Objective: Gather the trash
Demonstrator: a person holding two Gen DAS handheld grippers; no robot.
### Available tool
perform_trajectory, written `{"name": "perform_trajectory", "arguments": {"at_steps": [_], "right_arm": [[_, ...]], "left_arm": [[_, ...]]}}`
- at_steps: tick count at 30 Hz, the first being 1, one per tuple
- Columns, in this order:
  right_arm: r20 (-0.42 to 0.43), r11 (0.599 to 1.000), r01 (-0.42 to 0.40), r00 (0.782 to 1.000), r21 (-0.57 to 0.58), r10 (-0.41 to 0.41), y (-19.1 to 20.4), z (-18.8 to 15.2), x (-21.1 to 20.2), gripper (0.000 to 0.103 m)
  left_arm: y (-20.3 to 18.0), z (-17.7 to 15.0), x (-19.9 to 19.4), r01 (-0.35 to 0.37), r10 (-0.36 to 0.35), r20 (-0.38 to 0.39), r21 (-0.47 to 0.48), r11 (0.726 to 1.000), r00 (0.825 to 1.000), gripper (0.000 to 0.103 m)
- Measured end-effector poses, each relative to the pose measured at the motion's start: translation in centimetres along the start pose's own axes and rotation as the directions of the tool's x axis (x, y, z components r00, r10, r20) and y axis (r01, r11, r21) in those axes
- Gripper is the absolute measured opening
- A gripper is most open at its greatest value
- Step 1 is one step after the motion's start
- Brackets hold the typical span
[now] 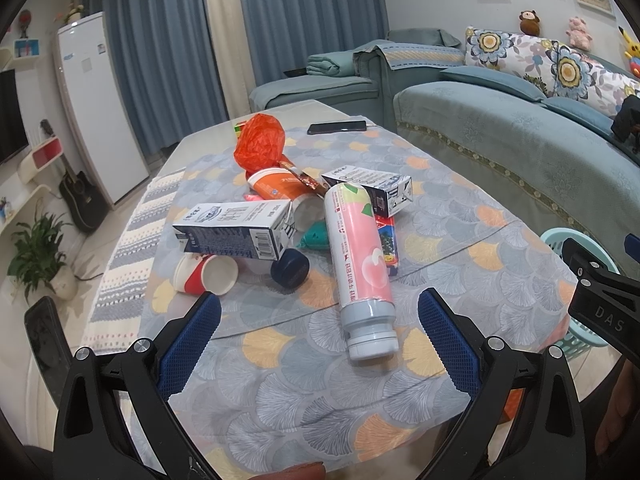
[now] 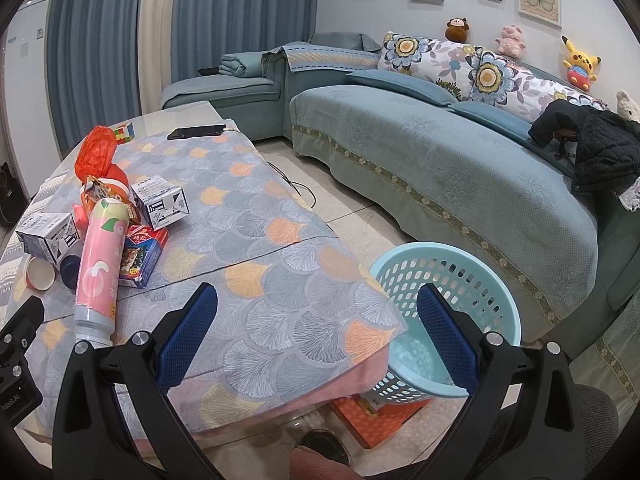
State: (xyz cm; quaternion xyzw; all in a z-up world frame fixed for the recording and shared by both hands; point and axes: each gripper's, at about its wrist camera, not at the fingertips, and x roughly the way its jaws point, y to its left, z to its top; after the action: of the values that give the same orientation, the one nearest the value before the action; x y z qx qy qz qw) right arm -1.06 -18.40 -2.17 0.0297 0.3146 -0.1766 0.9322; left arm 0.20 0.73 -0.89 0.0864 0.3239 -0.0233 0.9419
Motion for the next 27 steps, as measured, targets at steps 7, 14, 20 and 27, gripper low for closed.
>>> {"name": "perform_trajectory", "arguments": {"at_steps": [7, 14, 20, 27], "right_arm": [[-0.002, 1.0, -0.012, 1.0, -0.005, 0.012, 1.0, -0.2, 0.3, 0.095], [-0.01, 0.999, -0.046, 0.999, -0.01, 0.046, 1.7, 0.0, -0.1, 0.095], [-0.012, 0.991, -0.105, 0.994, -0.079, 0.104, 3.5, -0.2, -0.4, 0.095], [-0.002, 0.951, -0.292, 0.956, -0.102, 0.294, 5.2, -0.8, -1.5, 0.095]], "left_arm": [[0.6, -0.5, 0.3, -0.006, 0.006, -0.004, -0.006, 1.0, 1.0, 0.096], [3.1, 0.1, 0.7, -0.062, 0.061, -0.017, -0.047, 0.997, 0.998, 0.096], [11.3, 1.6, 2.3, -0.149, 0.127, -0.108, -0.225, 0.963, 0.986, 0.096], [16.1, 2.2, 3.8, -0.076, 0.008, -0.194, -0.344, 0.936, 0.981, 0.096]]}}
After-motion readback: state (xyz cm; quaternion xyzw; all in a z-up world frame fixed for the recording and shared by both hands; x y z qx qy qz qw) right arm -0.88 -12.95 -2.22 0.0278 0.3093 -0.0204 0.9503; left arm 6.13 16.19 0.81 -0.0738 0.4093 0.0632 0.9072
